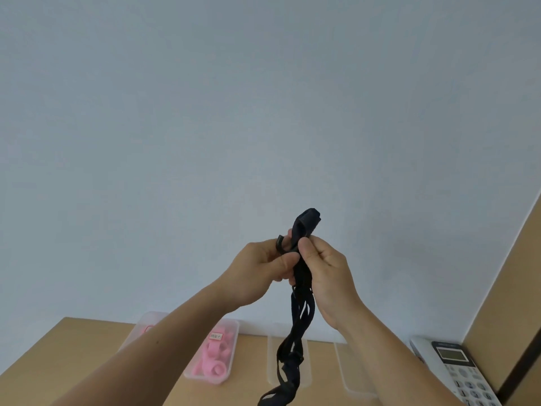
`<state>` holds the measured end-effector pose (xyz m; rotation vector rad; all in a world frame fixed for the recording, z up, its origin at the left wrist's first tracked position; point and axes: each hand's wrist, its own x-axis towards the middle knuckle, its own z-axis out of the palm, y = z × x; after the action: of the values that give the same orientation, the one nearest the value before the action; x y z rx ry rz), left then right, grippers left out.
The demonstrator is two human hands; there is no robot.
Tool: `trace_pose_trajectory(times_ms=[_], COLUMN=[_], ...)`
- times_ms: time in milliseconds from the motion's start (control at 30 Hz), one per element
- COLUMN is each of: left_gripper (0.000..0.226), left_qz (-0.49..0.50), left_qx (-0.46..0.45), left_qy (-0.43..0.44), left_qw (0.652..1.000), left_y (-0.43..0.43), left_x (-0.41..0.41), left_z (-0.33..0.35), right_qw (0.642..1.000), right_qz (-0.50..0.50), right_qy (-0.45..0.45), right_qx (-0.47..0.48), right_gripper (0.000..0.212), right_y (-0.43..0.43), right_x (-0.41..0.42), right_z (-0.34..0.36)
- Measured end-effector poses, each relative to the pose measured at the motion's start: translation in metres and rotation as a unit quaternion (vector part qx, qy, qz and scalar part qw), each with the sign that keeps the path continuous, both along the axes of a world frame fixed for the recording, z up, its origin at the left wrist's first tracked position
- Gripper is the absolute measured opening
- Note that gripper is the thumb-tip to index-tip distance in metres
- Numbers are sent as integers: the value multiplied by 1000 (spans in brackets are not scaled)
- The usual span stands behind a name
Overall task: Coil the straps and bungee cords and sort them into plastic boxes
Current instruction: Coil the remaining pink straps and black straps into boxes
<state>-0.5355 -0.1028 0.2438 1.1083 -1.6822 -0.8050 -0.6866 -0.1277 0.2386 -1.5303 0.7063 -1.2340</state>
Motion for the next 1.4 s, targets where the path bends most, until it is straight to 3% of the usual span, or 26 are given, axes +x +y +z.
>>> trace_pose_trajectory(times_ms=[133, 267, 367, 533, 700, 833, 1100, 1400], left_gripper=[28, 35, 23, 35, 64, 72, 67, 59], left_qz=[10, -10, 4, 15, 130, 146, 74, 40], left_qx=[1, 37, -15, -108, -147, -191, -291, -420], left_qy=[-82, -34, -116, -193, -417, -496, -422, -419], left_qw=[997, 999, 993, 975, 887, 834, 856, 804], left_y=[3, 8, 6, 2, -9, -12, -8, -12], left_x=[-3, -2, -1, 1, 14, 20, 22, 35], left_z=[-3, -2, -4, -11, -27, -30, -29, -29], right_qw=[999, 998, 996, 988, 984, 982, 984, 958], right_qz=[-45, -52, -71, -96, -35, -1, -26, 68], right_qy=[22, 21, 7, 50, 97, 71, 68, 25], right_qx=[15, 22, 52, 110, 147, 174, 163, 277], right_gripper=[31, 28, 28, 47, 42, 38, 49, 34], right_y=[1, 2, 1, 2, 6, 5, 1, -6], right_x=[4, 7, 10, 13, 11, 8, 0, -7], right_z=[-4, -7, -9, -10, -7, -2, 0, 2])
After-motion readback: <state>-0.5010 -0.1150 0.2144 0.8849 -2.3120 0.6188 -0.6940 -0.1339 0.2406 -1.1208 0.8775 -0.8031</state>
